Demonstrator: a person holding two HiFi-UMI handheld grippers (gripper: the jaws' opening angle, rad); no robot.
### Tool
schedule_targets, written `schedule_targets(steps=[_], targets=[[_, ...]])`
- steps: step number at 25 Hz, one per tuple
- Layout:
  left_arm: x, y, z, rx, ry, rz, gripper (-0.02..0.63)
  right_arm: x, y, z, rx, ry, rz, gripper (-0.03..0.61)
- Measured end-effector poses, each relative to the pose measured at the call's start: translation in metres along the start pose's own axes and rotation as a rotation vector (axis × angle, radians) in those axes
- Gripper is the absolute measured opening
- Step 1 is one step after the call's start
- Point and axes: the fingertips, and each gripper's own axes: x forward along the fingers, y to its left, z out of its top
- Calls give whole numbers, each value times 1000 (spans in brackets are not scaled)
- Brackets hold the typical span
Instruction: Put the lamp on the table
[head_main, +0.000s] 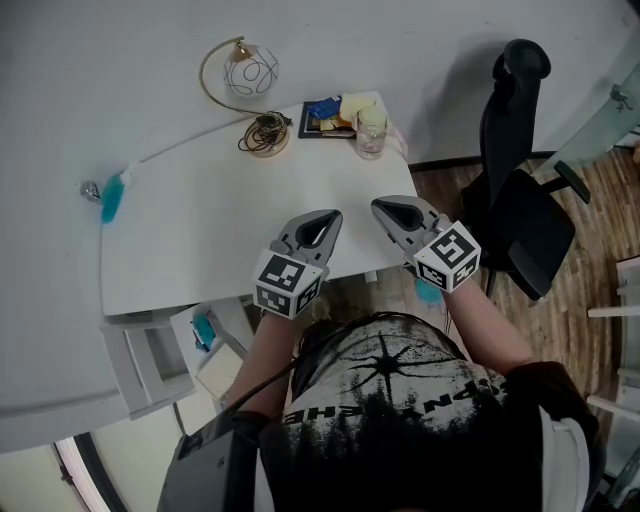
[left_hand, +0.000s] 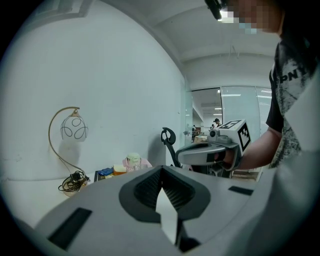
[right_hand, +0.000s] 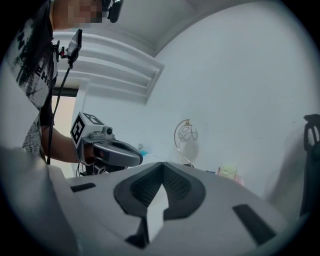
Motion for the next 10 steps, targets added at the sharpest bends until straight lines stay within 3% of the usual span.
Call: schedule_targets(steps=[10], targets=[[2, -8, -7, 7, 20, 12, 15, -10, 3, -7, 6, 4, -4, 18]])
